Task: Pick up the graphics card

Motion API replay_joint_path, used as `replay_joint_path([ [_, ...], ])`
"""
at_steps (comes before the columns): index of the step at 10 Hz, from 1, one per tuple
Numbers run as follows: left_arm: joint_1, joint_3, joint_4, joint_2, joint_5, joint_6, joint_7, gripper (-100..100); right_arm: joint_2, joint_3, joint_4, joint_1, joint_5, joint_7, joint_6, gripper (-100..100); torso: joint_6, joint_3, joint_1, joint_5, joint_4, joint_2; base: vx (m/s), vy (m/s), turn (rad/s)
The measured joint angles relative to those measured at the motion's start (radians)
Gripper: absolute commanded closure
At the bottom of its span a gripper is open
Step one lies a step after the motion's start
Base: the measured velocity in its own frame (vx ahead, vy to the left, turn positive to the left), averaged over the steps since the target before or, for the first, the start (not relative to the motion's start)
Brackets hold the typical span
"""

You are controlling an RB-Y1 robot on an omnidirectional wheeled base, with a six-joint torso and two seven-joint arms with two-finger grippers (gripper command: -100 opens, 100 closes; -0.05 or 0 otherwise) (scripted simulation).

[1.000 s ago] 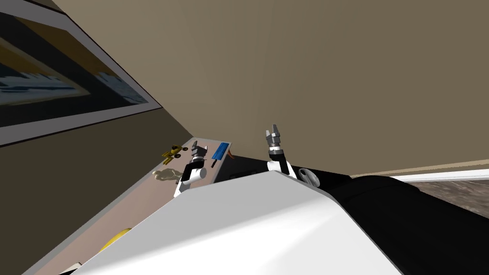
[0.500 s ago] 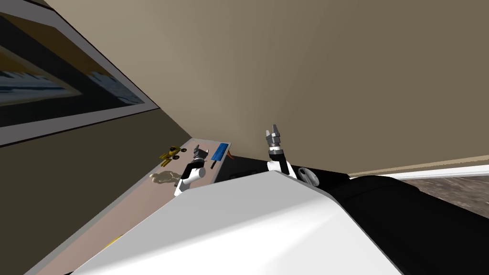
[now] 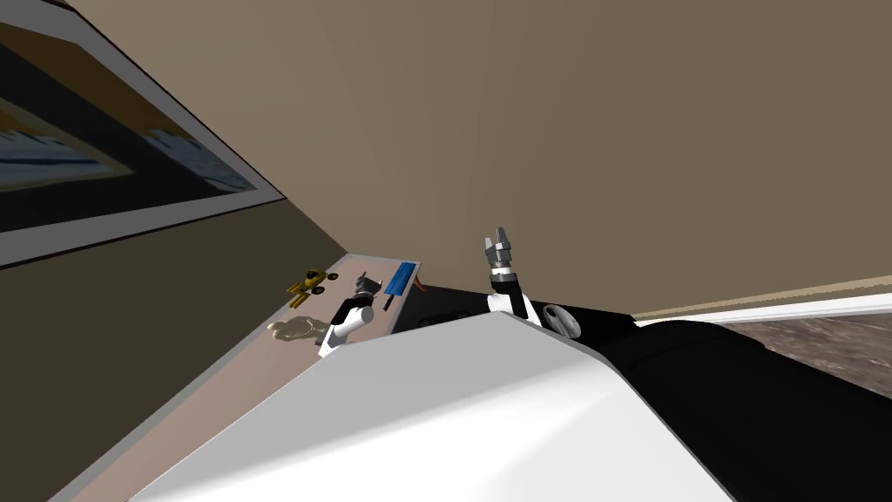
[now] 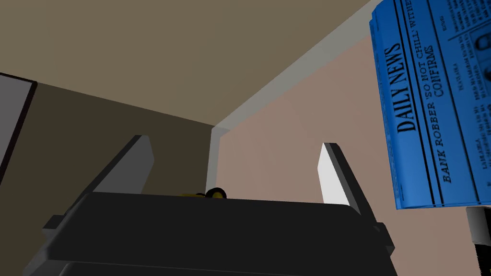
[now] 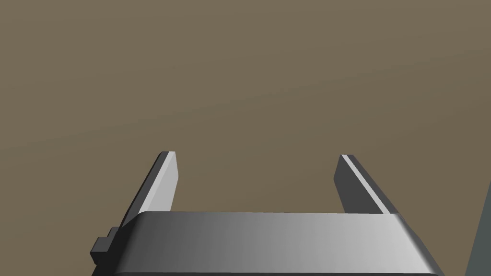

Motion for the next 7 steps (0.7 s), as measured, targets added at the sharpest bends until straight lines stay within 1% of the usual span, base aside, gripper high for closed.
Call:
replay_joint_path([
  [1, -0.014, 0.006, 0.04, 0.003, 0.015, 0.015, 0.008, -100, 0.0, 0.0, 0.0, 0.0, 0.0, 0.0, 0.0, 0, 0.0, 0.0, 0.0, 0.0, 0.0, 0.0, 0.015, 0.007, -0.022],
  [3, -0.031, 0.025, 0.082, 0.013, 0.039, 0.07, 0.024, -100, 0.0, 0.0, 0.0, 0.0, 0.0, 0.0, 0.0, 0, 0.0, 0.0, 0.0, 0.0, 0.0, 0.0, 0.017, 0.008, -0.033],
  [4, -0.038, 0.03, 0.106, 0.017, 0.048, 0.091, 0.031, -100, 0.0, 0.0, 0.0, 0.0, 0.0, 0.0, 0.0, 0, 0.0, 0.0, 0.0, 0.0, 0.0, 0.0, 0.016, 0.01, -0.045],
  [5, -0.04, 0.044, 0.11, 0.008, 0.052, 0.131, 0.039, -100, 0.0, 0.0, 0.0, 0.0, 0.0, 0.0, 0.0, 0, 0.0, 0.0, 0.0, 0.0, 0.0, 0.0, 0.014, 0.007, -0.02],
  [6, -0.045, 0.046, 0.13, 0.014, 0.063, 0.149, 0.045, -100, 0.0, 0.0, 0.0, 0.0, 0.0, 0.0, 0.0, 0, 0.0, 0.0, 0.0, 0.0, 0.0, 0.0, 0.006, 0.001, 0.006],
  [7, -0.054, 0.044, 0.157, 0.018, 0.068, 0.147, 0.047, -100, 0.0, 0.0, 0.0, 0.0, 0.0, 0.0, 0.0, 0, 0.0, 0.0, -0.001, 0.0, 0.0, 0.001, 0.015, 0.005, -0.041],
])
